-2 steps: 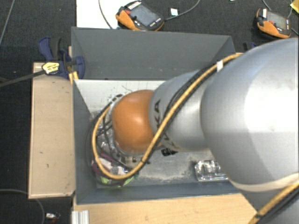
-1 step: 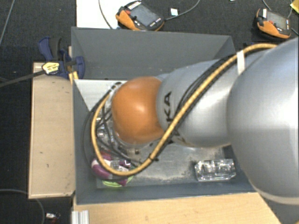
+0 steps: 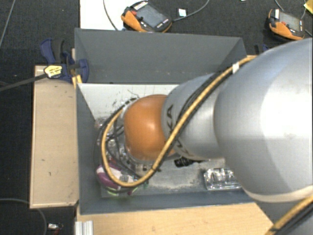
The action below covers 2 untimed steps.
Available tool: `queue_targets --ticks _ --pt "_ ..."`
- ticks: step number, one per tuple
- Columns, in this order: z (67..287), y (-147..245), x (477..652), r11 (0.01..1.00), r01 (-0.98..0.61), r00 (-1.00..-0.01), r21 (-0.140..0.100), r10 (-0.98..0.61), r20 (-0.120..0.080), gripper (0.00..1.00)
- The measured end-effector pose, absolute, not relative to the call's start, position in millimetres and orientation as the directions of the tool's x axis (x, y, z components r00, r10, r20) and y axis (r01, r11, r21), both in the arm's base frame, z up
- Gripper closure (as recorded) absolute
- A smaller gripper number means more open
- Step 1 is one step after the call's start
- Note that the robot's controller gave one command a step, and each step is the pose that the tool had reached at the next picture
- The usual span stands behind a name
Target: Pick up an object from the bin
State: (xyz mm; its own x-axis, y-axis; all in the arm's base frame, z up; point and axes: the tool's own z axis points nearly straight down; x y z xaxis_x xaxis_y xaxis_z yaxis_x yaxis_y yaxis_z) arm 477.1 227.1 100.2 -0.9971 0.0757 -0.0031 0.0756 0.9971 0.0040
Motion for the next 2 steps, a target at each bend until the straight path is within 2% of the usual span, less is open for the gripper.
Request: queue_targets --ticks 1,2 --pt "70.5 228.9 479.7 0.980 0.197 -0.980 0.015 0.197 -0.016 0.00" --pt "70.1 245.5 479.6 0.994 0.110 -0.994 0.003 0.110 -0.006 1.00"
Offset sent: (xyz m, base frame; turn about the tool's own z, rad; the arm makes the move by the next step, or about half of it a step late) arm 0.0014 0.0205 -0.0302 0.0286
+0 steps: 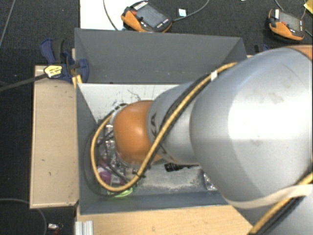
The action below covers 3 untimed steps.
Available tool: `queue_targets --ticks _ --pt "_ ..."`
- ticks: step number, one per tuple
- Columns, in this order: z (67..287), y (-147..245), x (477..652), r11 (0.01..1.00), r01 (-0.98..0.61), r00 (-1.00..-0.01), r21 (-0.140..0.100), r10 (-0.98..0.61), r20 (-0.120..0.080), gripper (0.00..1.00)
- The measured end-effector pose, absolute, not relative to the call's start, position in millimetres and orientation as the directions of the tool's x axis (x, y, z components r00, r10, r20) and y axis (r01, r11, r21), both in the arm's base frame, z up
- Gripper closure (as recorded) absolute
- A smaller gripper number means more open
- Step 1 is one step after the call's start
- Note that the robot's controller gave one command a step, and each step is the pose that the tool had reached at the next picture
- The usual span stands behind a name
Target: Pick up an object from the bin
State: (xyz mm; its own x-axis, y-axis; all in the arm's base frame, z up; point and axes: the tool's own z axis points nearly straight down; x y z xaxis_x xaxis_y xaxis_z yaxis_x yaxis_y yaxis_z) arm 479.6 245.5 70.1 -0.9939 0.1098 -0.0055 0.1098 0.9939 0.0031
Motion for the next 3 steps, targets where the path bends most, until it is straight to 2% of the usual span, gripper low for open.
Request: queue_targets --ticks 1,2,3 --pt "70.1 245.5 479.6 0.994 0.111 -0.994 0.003 0.111 -0.006 1.00" --pt "83.9 244.8 477.4 0.994 0.112 -0.994 0.000 0.112 0.001 1.00" --pt "108.7 246.0 479.0 0.994 0.113 -0.994 0.004 0.113 -0.004 1.00"
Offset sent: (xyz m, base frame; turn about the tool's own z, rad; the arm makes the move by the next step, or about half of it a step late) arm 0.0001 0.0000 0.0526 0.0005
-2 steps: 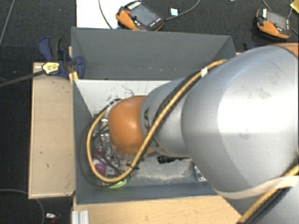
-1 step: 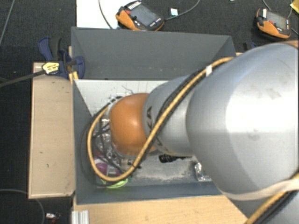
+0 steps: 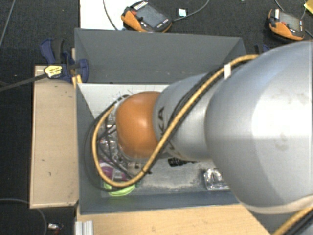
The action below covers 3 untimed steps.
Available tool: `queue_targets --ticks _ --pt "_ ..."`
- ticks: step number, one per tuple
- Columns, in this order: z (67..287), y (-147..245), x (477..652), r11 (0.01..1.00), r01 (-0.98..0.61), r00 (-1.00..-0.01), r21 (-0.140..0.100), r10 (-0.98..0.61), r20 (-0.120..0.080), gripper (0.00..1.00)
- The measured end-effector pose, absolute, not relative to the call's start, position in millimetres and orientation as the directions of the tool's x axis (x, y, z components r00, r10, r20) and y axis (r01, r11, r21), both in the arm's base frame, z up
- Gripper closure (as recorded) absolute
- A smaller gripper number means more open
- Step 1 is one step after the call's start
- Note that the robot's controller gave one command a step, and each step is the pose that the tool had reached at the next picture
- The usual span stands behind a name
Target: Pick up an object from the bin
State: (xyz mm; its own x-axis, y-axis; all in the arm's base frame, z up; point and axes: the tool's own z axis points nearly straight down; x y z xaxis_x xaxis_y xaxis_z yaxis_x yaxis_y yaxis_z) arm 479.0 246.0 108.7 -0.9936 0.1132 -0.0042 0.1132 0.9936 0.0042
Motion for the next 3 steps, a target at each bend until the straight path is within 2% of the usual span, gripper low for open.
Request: queue_targets --ticks 2,3 --pt "171.3 245.4 478.6 0.993 0.115 -0.993 0.003 0.115 -0.002 1.00" --pt "191.7 245.3 478.9 0.993 0.115 -0.993 0.003 0.115 -0.001 1.00"
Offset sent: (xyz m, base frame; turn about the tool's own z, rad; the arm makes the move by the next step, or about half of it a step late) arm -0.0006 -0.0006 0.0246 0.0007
